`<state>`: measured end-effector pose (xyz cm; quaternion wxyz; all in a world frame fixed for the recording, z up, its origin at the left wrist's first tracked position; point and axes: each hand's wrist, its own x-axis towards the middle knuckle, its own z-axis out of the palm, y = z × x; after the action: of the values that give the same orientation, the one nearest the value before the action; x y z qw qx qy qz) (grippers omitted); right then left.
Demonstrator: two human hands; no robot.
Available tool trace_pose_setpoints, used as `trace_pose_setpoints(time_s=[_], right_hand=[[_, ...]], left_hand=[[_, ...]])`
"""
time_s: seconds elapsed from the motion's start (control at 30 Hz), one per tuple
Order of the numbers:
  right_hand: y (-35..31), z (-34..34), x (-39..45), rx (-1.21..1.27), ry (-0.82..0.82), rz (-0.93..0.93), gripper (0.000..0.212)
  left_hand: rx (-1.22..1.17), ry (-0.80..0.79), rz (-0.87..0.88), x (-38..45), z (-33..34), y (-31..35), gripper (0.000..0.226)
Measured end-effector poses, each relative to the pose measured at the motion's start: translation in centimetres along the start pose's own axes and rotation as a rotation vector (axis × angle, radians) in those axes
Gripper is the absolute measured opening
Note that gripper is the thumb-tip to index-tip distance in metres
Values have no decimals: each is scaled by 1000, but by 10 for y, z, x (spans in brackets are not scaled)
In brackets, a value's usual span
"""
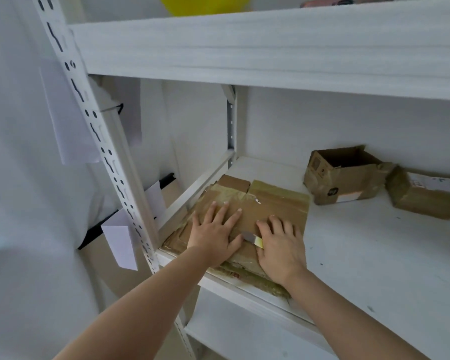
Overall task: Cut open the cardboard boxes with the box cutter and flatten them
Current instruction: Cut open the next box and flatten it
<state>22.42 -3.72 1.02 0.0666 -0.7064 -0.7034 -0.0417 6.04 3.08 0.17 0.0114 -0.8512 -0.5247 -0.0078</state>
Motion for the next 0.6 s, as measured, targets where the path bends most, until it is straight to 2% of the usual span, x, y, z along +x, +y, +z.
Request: trace_pose_setpoints(time_s=[0.07,0.27,0.4,0.47,0.6], right_hand=[[0,2,-2,16,31,10,47],[10,-1,12,152,-126,21,45],[28,-26,13,482,-256,43,40],[41,-37,6,616,-143,91,34],[70,-45,-20,573,63,239,31]], left_hand=[[22,-20,-4,1,1,1,64],[45,-202,-24,9,-13,3,66],[2,-292,-15,14,-35,3,72],[-8,-286,3,19,-49,1,76],[-19,-162,41,27,-73,16,75]])
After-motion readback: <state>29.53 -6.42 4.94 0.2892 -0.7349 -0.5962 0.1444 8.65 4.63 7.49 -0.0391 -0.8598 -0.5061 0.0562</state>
